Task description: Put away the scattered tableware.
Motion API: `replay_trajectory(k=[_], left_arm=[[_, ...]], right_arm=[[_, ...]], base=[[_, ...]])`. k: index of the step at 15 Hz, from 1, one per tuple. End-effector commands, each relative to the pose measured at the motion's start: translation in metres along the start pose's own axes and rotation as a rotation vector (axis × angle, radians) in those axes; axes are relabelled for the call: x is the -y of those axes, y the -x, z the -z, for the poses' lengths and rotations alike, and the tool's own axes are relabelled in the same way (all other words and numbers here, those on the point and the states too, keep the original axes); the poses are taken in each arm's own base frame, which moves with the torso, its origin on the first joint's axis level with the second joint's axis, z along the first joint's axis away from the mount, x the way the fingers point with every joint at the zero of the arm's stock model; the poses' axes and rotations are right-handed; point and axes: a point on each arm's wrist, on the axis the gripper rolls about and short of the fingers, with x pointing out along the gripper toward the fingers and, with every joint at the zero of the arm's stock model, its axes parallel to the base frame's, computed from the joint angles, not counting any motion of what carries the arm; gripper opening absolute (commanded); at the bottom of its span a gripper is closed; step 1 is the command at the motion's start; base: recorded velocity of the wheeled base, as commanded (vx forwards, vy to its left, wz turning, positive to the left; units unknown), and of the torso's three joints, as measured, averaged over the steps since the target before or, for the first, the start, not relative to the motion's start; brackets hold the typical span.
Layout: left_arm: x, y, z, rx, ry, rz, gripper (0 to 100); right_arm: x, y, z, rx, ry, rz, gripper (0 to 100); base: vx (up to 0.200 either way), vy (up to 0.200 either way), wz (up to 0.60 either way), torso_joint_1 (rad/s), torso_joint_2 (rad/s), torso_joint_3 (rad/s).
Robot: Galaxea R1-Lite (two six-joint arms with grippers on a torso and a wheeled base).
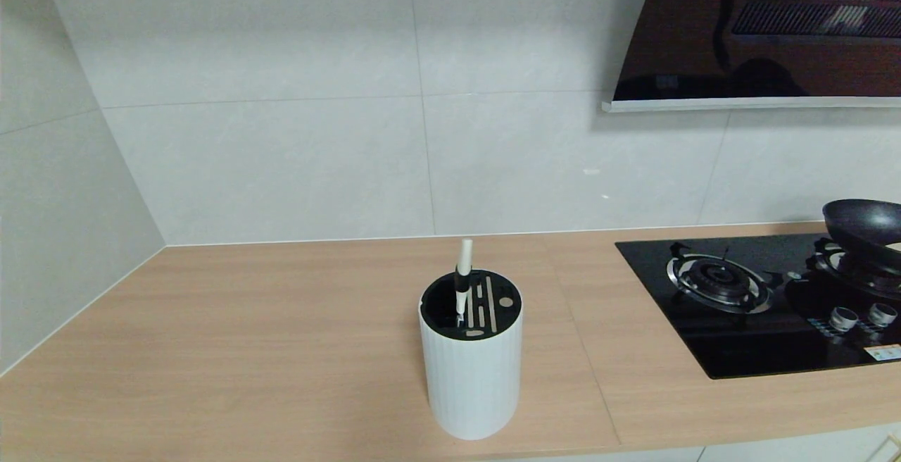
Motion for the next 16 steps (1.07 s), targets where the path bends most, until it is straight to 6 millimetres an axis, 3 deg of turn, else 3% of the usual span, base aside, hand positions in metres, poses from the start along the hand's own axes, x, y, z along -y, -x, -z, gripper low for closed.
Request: replay_trajectory(k=[1,2,3,4,9,14,16], left_arm=[[0.001,-0.006,0.040,-0.043,-0.073,-0.032,100],[0.001,-0.016,0.078,-0.112,-0.144,-0.027,100],[0.001,-0.017,0.083,-0.121,-0.169,-0.026,100],[0.001,-0.016,0.086,-0.151,-0.134,-0.008,100],[0.005,-0.015,0.088,-0.178,-0.079,0.193,100],[0.007,-0.015,0.091,-0.193,-0.208,0.302,100],[0.007,-0.014,0.091,-0.205,-0.107,0.291,100]], right_arm=[[-0.001,-0.014,0.027,-0.064,0.011,0.012,100],[-0.003,-0.031,0.050,-0.035,0.015,0.004,100],[-0.004,-0.036,0.058,-0.008,0.028,-0.002,100],[-0.005,-0.043,0.069,0.048,0.088,-0.041,100],[-0.009,-0.042,0.082,-0.079,0.101,-0.218,100],[-0.008,-0.042,0.081,-0.078,0.056,-0.212,100],[-0.008,-0.042,0.081,-0.077,0.058,-0.212,100]], base=[[0.000,0.000,0.00,0.000,0.00,0.000],[0.000,0.000,0.00,0.000,0.00,0.000],[0.000,0.000,0.00,0.000,0.00,0.000],[0.000,0.000,0.00,0.000,0.00,0.000],[0.000,0.000,0.00,0.000,0.00,0.000],[0.000,0.000,0.00,0.000,0.00,0.000],[0.000,0.000,0.00,0.000,0.00,0.000]])
